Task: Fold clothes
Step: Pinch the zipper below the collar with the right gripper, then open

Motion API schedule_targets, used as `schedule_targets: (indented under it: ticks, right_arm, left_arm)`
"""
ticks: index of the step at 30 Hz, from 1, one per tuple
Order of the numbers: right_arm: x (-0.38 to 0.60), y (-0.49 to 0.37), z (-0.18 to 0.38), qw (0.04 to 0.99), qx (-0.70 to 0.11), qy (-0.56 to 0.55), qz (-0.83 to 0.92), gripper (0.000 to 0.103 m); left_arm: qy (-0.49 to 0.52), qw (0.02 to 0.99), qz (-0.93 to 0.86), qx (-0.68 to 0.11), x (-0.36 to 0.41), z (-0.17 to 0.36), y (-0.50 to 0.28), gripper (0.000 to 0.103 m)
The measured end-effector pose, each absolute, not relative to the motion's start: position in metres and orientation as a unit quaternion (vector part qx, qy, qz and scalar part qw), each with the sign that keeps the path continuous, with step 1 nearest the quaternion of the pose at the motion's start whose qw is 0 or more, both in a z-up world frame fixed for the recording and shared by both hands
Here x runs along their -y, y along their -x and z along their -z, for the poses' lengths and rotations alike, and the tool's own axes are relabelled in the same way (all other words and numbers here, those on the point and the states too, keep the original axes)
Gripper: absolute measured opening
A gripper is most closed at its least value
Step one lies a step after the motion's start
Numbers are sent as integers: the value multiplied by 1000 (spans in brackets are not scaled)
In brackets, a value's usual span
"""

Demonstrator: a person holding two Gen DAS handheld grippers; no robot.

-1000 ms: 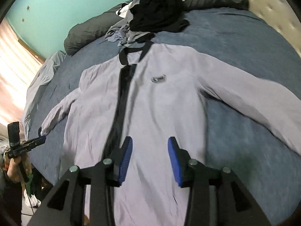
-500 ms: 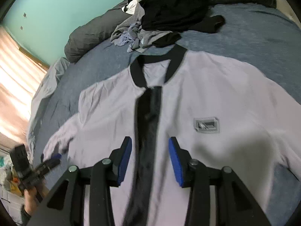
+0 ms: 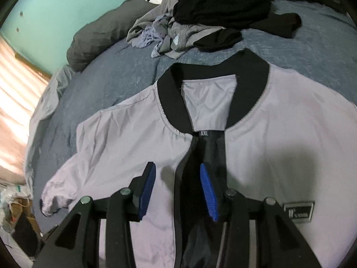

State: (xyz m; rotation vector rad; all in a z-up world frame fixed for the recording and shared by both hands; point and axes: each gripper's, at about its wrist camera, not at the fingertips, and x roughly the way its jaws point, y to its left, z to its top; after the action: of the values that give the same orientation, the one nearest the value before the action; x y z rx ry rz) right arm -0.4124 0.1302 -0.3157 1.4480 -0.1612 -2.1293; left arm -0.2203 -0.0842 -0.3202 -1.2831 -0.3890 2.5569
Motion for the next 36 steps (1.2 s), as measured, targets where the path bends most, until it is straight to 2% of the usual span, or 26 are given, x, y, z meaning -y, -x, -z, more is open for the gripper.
schedule_targets:
  ticks: [1, 2, 7, 11, 15, 19, 21, 26, 31, 36]
  right_arm:
    - [-127, 412, 318, 273, 48, -538, 796, 23]
    - [-124, 412, 321, 267, 36, -537, 799, 18]
    - [-110, 409, 332, 241, -30, -517, 821, 6]
    - [-102, 403, 323, 227, -62, -464, 854, 3]
    - [-89, 411, 335, 222, -87, -487, 840, 3]
    - [-105, 416, 329, 224, -51, -504, 833, 4]
    - [-123, 417, 315, 216, -28, -491, 843, 9]
    - [-156, 419, 310, 167, -46, -503, 847, 23]
    - [-140, 401, 325, 196, -103, -525, 822, 29]
    - [-127, 385, 340, 187, -183, -519, 814, 29]
  left_arm:
    - [440, 130, -878, 138, 84, 321, 220, 55]
    - [440, 138, -876, 139, 82, 322, 219, 55]
    - [443, 143, -874, 138, 79, 331, 221, 56]
    - [442, 140, -874, 145, 82, 334, 223, 56]
    - [438, 136, -876, 148, 86, 333, 222, 56]
    - [442, 135, -874, 151, 88, 336, 221, 56]
    - [442, 137, -873, 154, 88, 336, 220, 56]
    - [441, 142, -872, 157, 86, 336, 220, 56]
    - [443, 143, -871, 157, 86, 337, 221, 57]
    - [443, 145, -870, 161, 87, 338, 221, 58]
